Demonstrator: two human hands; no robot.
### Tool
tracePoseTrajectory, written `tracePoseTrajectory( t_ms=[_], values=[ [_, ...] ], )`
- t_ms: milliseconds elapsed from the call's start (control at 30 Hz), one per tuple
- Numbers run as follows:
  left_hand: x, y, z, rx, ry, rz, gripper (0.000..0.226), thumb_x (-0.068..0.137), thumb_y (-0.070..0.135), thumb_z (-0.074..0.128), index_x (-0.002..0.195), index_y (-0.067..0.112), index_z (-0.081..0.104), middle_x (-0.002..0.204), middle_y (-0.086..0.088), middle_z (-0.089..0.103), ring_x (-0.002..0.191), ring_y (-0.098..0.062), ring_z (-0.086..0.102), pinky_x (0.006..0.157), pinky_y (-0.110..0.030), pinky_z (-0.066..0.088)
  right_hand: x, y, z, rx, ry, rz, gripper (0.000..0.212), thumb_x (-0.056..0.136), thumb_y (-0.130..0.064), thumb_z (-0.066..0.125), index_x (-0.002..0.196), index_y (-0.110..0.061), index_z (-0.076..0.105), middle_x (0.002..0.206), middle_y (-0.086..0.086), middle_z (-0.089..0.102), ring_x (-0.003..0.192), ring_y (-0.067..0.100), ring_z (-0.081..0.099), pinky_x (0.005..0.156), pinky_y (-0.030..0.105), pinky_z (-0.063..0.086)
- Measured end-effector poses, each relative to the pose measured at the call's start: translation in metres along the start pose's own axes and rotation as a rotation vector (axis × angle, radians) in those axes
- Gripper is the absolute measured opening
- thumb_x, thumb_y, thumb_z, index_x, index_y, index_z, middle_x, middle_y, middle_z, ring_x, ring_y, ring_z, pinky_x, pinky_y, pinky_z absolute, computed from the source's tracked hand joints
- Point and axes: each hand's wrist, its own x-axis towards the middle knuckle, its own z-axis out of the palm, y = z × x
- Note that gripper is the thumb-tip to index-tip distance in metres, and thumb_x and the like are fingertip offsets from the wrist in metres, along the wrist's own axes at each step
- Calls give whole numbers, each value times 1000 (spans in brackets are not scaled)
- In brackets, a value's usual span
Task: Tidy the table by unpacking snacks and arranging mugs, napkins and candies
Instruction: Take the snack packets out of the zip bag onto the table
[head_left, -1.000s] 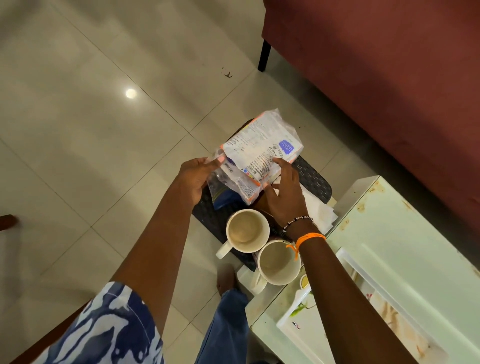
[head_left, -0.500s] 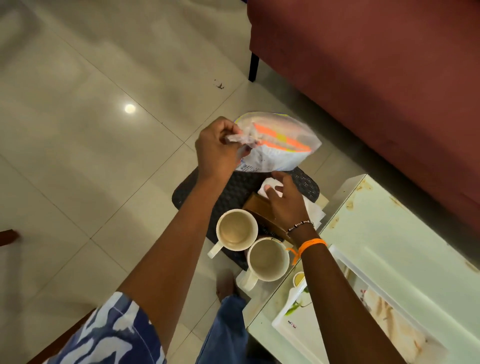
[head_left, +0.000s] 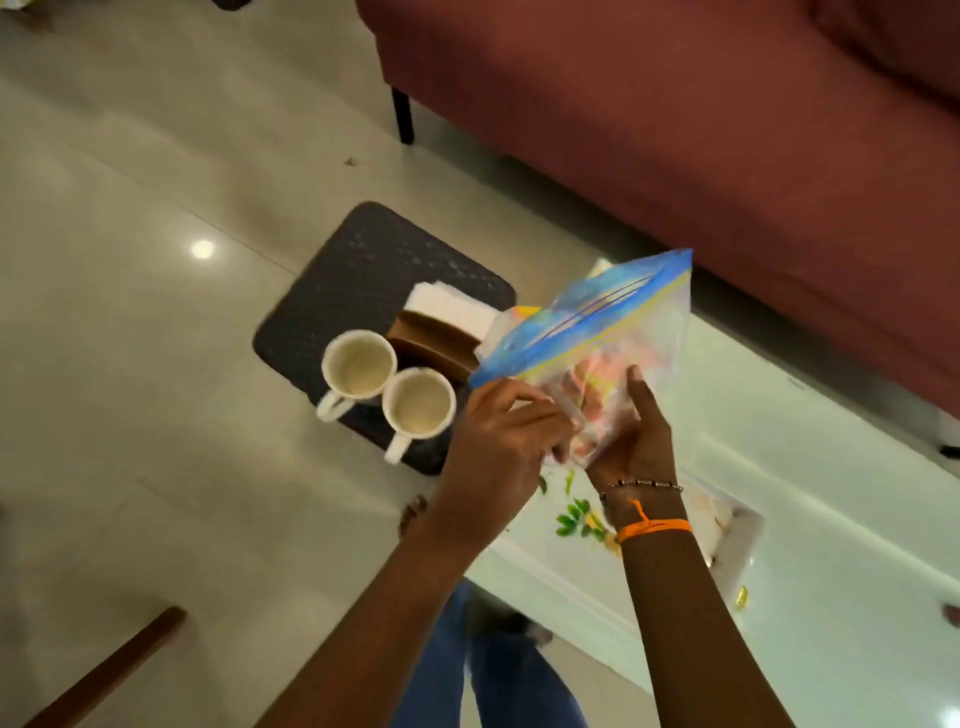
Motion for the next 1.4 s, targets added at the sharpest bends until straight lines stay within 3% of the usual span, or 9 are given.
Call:
tracePoseTrajectory(
  t_ms=[100, 200, 367, 500, 633, 867, 1067, 1200, 1400],
  values=[
    [-30, 39, 19, 6, -254, 0, 21, 65, -1, 60, 67, 19, 66, 86, 10, 71, 90, -20, 62, 85, -38, 47, -38, -8, -48, 1, 80, -8, 36, 93, -28, 37, 92, -13, 70, 87, 8, 73, 82, 23, 70, 66, 32, 59],
    [-53, 65, 27, -238, -528, -92, 28, 65, 12, 57, 90, 20, 66, 106, 9, 66, 106, -15, 57, 99, -34, 40, -70, -14, -93, -32, 156, 8, 27, 92, -22, 42, 95, -10, 66, 87, 9, 73, 84, 24, 69, 81, 37, 58],
    [-55, 81, 50, -420, -142, -528, 32, 80, 10, 56, 112, 13, 56, 116, -3, 55, 108, -12, 52, 93, -23, 41, -103, -12, -152, -104, 240, -5, 26, 83, -8, 53, 109, -11, 51, 111, 14, 52, 112, 29, 47, 105, 45, 37],
    [-50, 70, 73, -440, -452, -954, 24, 87, 23, 60, 109, 15, 59, 94, 1, 57, 90, -17, 55, 68, -21, 46, -118, 0, -170, -243, 221, 48, 14, 80, -5, 57, 93, -9, 57, 100, 16, 52, 111, 32, 41, 103, 52, 33],
    [-67, 68, 82, -393, -427, -895, 8, 84, 14, 62, 91, 15, 60, 73, 10, 53, 63, -4, 51, 49, -15, 40, -120, 12, -176, -263, 128, 45, 52, 78, -5, 59, 127, -1, 43, 118, 18, 54, 113, 32, 51, 102, 47, 43],
    [-78, 72, 80, -390, -357, -756, 27, 79, 9, 65, 68, 29, 51, 64, 10, 51, 51, 1, 48, 55, -15, 39, -110, 20, -169, -707, 209, 51, 31, 92, -7, 48, 122, -17, 46, 109, -1, 55, 103, 13, 50, 83, 30, 43],
    [-82, 92, 90, -409, -346, -735, 25, 80, 11, 65, 75, 27, 48, 71, 7, 54, 63, -3, 53, 52, -10, 44, -128, -1, -132, -855, 296, -303, 40, 79, -40, 53, 114, -23, 44, 107, -2, 51, 95, 7, 51, 76, 22, 47],
    [-82, 103, 92, -422, -290, -752, 15, 83, 18, 65, 88, 20, 50, 77, 7, 57, 67, -4, 57, 52, -1, 43, -135, -2, -118, -1141, 252, -380, 35, 82, -12, 63, 112, -5, 47, 97, -5, 52, 84, 14, 52, 68, 13, 47],
    [-81, 103, 71, -337, -131, -740, 12, 83, 17, 65, 88, 20, 54, 73, 8, 57, 69, -7, 59, 60, -17, 49, -140, -14, -107, -1288, 299, -416, 29, 76, 2, 60, 104, -3, 54, 91, -1, 56, 69, 18, 53, 55, 3, 40]
  ],
)
